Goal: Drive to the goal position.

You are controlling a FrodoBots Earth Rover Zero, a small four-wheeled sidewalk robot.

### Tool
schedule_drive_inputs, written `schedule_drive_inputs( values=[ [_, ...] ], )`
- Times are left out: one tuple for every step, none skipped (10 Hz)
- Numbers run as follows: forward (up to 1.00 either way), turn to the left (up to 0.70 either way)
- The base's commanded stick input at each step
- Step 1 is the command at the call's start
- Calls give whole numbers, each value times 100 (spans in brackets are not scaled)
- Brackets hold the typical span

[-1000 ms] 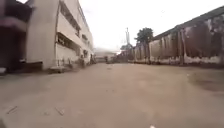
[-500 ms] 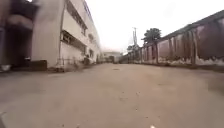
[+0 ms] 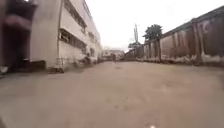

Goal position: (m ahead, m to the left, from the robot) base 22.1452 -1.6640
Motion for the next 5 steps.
schedule_drive_inputs(
  values=[
    [70, 0],
    [70, 0],
    [70, 0],
    [70, 0],
    [70, 0]
  ],
)
